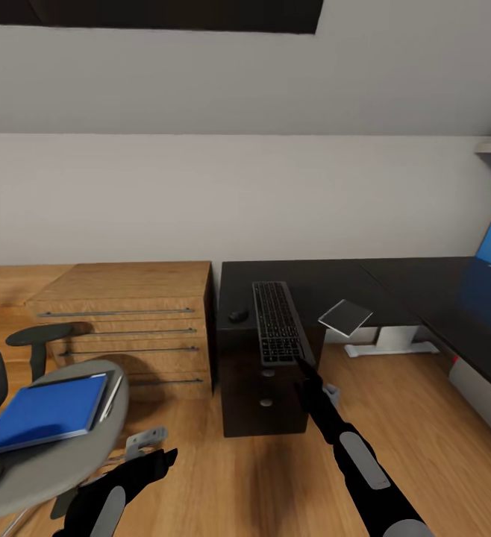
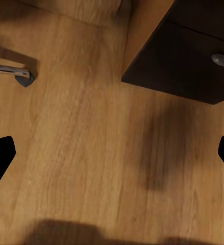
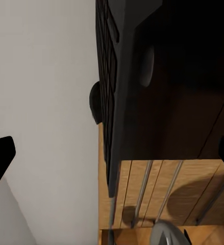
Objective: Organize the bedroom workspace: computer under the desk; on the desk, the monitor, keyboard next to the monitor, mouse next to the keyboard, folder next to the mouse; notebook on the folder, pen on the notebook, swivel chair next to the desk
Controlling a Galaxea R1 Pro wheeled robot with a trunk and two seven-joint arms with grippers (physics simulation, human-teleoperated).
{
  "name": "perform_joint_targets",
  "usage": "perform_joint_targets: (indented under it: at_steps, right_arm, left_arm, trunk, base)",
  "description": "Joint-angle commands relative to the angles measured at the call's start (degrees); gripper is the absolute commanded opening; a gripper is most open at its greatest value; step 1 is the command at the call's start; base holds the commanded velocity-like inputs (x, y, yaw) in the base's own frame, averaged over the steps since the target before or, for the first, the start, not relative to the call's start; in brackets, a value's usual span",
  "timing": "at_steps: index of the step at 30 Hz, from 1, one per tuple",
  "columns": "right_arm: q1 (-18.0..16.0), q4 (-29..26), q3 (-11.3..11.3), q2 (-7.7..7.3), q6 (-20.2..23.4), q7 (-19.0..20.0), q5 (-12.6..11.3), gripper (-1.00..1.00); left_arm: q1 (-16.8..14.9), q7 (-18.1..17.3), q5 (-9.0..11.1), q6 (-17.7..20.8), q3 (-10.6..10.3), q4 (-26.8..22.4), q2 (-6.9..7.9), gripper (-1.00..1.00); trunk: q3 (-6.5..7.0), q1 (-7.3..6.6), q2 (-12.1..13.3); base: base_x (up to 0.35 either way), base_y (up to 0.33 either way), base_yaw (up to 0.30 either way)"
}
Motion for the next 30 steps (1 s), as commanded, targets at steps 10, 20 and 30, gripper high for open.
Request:
perform_joint_targets:
  at_steps: [10, 20, 30]
  right_arm:
    - [0.0, 0.0, -0.1, -0.07, 0.3, 0.1, -0.6, 1.00]
    - [0.0, 0.0, -0.1, -0.10, 0.3, 0.1, -0.6, 1.00]
    - [0.0, 0.0, -0.2, -0.11, 0.3, -0.2, -0.7, 1.00]
  left_arm:
    - [0.0, 0.5, 0.6, 0.2, 0.0, 0.0, 0.00, 1.00]
    - [0.0, 0.5, 0.6, 0.2, 0.0, 0.0, 0.00, 1.00]
    - [0.0, 0.5, 0.6, 0.2, 0.0, 0.0, 0.00, 1.00]
  trunk:
    - [-0.05, 0.00, 0.0]
    - [-0.05, 0.00, 0.0]
    - [-0.05, 0.00, 0.0]
  base:
    - [0.138, 0.044, 0.000]
    - [0.046, 0.001, 0.000]
    - [0.003, 0.000, 0.000]
